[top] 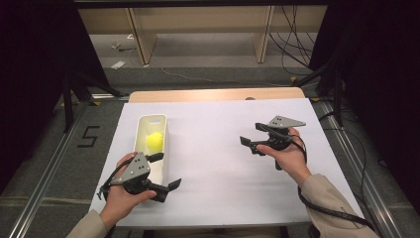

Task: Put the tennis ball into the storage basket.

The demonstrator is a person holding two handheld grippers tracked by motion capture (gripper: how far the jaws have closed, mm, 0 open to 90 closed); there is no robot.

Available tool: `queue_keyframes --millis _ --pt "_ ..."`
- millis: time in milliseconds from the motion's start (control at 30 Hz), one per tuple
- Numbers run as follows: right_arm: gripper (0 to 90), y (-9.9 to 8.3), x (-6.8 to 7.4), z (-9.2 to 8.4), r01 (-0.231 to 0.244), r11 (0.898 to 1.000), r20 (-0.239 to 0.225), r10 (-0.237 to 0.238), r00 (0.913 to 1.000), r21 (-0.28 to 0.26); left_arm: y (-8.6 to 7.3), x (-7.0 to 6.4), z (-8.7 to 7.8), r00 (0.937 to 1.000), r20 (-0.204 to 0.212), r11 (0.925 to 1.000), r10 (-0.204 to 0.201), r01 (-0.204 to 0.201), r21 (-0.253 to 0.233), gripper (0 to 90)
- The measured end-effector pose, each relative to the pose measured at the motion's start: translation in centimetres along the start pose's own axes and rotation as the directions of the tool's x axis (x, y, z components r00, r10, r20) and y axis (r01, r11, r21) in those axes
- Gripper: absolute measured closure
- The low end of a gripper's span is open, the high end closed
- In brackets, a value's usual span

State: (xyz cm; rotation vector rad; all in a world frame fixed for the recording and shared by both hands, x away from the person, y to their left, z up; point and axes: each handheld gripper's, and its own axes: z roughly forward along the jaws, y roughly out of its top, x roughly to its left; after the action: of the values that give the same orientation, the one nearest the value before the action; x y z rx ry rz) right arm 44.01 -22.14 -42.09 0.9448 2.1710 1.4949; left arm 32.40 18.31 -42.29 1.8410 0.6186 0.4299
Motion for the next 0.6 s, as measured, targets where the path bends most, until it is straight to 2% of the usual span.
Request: queue_keyframes --millis 600 --pt "15.5 -1.7 -0.5 -2.4 -0.01 1.0 0.032 0.01 0.9994 0.014 0.0 0.0 0.0 1.0 -0.003 1.0 -0.001 0.001 -0.001 0.4"
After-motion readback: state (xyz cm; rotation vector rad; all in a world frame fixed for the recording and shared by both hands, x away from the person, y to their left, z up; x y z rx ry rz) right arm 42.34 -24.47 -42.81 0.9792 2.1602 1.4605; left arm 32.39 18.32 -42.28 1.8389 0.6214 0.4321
